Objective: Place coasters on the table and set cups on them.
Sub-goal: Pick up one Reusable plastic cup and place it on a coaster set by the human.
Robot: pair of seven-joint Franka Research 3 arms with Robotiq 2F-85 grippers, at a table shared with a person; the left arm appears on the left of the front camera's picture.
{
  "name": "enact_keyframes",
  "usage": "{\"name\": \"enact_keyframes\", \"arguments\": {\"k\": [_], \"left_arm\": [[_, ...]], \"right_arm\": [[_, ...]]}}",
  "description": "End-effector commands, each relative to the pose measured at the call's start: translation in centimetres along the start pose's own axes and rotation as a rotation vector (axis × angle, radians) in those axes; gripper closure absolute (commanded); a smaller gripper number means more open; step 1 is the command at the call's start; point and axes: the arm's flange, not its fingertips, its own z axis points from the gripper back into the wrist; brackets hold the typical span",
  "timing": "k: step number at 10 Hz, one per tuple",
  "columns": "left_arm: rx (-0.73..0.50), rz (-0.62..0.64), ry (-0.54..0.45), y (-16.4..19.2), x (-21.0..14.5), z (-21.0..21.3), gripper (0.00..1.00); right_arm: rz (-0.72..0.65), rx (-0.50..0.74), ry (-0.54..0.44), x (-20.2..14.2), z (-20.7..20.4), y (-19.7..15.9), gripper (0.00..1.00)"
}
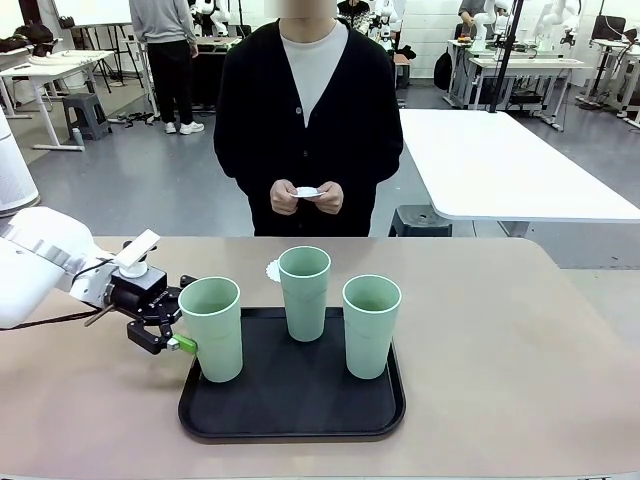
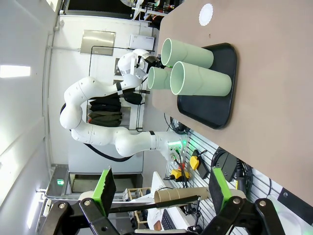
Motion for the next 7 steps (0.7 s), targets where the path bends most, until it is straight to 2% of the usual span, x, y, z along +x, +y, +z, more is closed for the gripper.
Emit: {"name": "enact_keyframes", "arguments": {"k": [1,5,6,7], "left_arm": [[-0.024,0.009,0.007,0.9,0.1,-1.5,0.00],[-0.048,-0.006,0.002,1.3,0.1,-3.1,0.00],[-0.052,-0.014,-0.009,1.5,0.0,-3.1,0.59],[-0.047,-0.016,-0.017,1.5,0.3,-3.1,0.59]], "right_arm": [[0.004,0.005,0.000,0.0,0.0,0.0,0.00],[0.004,0.005,0.000,0.0,0.0,0.0,0.00],[0.004,0.005,0.000,0.0,0.0,0.0,0.00],[0.004,0.005,0.000,0.0,0.0,0.0,0.00]]}}
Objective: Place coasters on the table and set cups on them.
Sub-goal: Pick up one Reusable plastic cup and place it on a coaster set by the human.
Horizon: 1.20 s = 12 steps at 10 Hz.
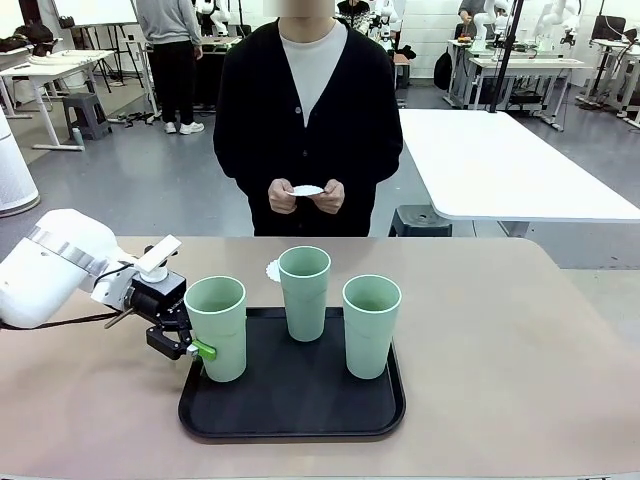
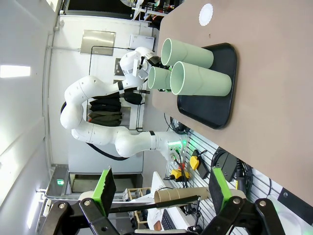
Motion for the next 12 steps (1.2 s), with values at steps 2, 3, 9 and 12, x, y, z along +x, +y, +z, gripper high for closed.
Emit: {"name": "enact_keyframes", "arguments": {"k": [2,3,9,12], "left_arm": [[0.031,0.001,-0.026,0.4,1.1,0.4,0.64],[0.055,-0.008,-0.033,0.5,2.8,0.9,1.00],[0.250,0.114,-0.101,4.9,17.9,6.8,1.00],[0.244,0.085,-0.092,4.6,19.4,7.1,1.00]], "right_arm": [[0.004,0.005,0.000,0.0,0.0,0.0,0.00],[0.004,0.005,0.000,0.0,0.0,0.0,0.00],[0.004,0.005,0.000,0.0,0.0,0.0,0.00],[0.004,0.005,0.000,0.0,0.0,0.0,0.00]]}}
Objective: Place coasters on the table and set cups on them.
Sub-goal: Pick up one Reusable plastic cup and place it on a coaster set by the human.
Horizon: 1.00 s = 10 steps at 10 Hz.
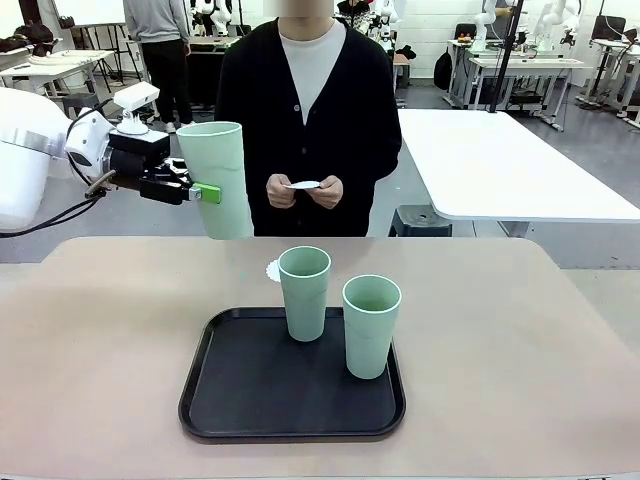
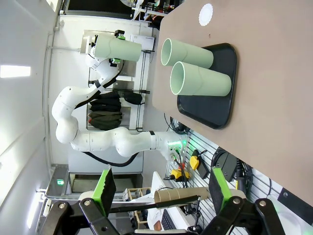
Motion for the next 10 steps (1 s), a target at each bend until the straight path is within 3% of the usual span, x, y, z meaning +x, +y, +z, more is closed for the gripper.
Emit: {"name": "enact_keyframes", "arguments": {"k": [1,2,3,5,7,10], "left_arm": [[0.001,0.000,0.000,-0.1,0.1,0.1,1.00],[0.001,0.000,0.000,-0.1,0.1,0.1,1.00],[-0.001,0.001,0.001,0.0,-0.1,0.0,0.14],[0.031,0.016,0.063,6.5,-2.3,0.0,0.14],[0.077,0.025,0.035,13.3,-3.2,0.0,0.14],[0.020,-0.062,0.035,18.1,-4.9,-2.0,0.14]], "right_arm": [[0.004,0.005,-0.001,0.0,0.1,0.0,0.00],[0.004,0.005,-0.001,0.0,0.1,0.0,0.00],[0.004,0.005,-0.001,0.0,0.1,0.0,0.00],[0.004,0.005,-0.001,0.0,0.1,0.0,0.00],[0.004,0.005,-0.001,0.0,0.1,0.0,0.00],[0.004,0.005,-0.001,0.0,0.1,0.0,0.00]]}}
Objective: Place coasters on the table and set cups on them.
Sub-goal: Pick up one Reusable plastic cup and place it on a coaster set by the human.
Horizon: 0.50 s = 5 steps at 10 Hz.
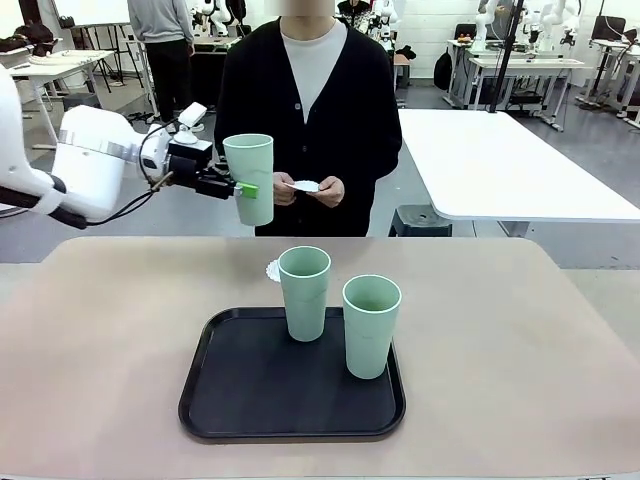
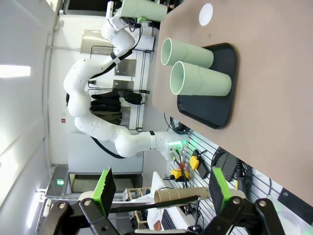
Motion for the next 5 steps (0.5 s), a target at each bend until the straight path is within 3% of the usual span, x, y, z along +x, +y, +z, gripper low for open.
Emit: {"name": "enact_keyframes", "arguments": {"k": [1,5], "left_arm": [[-0.048,-0.054,0.004,2.1,-0.4,-1.8,0.14],[-0.088,-0.152,0.013,2.9,-2.9,-4.4,0.14]], "right_arm": [[0.004,0.005,-0.001,0.0,0.1,0.0,0.00],[0.004,0.005,-0.001,0.0,0.1,0.0,0.00]]}}
